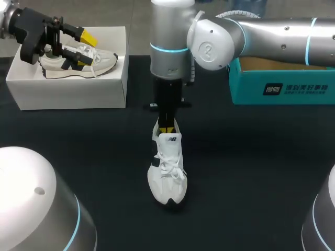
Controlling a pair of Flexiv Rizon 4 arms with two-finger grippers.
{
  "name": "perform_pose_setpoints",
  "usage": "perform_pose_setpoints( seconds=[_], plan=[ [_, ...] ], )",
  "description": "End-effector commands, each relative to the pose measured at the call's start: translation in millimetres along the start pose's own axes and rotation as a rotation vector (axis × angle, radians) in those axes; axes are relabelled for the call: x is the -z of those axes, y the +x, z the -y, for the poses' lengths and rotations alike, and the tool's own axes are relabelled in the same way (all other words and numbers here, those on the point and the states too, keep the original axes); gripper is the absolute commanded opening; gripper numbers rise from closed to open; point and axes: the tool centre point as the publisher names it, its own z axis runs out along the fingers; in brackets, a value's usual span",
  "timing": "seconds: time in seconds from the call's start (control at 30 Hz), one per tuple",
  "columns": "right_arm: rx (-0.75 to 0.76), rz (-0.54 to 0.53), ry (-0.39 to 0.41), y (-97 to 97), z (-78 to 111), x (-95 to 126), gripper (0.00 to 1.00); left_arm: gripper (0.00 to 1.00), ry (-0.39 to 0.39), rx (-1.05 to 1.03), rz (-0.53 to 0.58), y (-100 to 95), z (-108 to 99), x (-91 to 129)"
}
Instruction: Take the shoe out of the shoebox, open the shoe tongue, remove and reinsert the insole, then place the shoe into the shoebox
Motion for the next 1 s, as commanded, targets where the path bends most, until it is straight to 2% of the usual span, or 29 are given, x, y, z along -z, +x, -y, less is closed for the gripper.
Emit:
perform_pose_setpoints(
  seconds=[0.03,0.3,0.33,0.37,0.4,0.47,0.5,0.53,0.57,1.0],
  plan=[
    [-0.007,-0.006,0.001,-2.0,0.4,-9.6,0.0,1.0,0.002,0.0,-0.004,-0.6,-0.3,0.2],
    [-0.007,-0.021,0.032,-1.1,3.1,-15.2,0.0,1.0,0.002,0.0,-0.004,-0.6,-0.3,0.2],
    [-0.01,-0.021,0.038,-1.3,4.0,-14.8,0.15,1.0,0.002,0.0,-0.004,-0.6,-0.3,0.2],
    [-0.011,-0.021,0.041,-1.7,4.9,-14.7,0.37,1.0,0.002,0.0,-0.004,-0.6,-0.3,0.2],
    [-0.012,-0.021,0.042,-2.1,5.7,-14.7,0.45,1.0,0.002,0.0,-0.004,-0.6,-0.3,0.2],
    [-0.02,-0.02,0.045,-3.4,7.2,-14.4,0.47,1.0,0.002,0.0,-0.004,-0.6,-0.3,0.2],
    [-0.021,-0.022,0.046,-4.0,7.9,-14.4,0.54,1.0,0.002,0.0,-0.004,-0.6,-0.3,0.2],
    [-0.023,-0.023,0.047,-4.4,8.7,-14.4,0.8,1.0,0.002,0.0,-0.004,-0.6,-0.3,0.2],
    [-0.025,-0.023,0.047,-4.7,9.3,-14.7,1.0,1.0,0.002,0.0,-0.004,-0.6,-0.3,0.2],
    [-0.029,-0.038,0.057,-4.6,13.3,-20.9,1.0,1.0,0.002,0.0,-0.004,-0.6,-0.3,0.2]
  ],
)
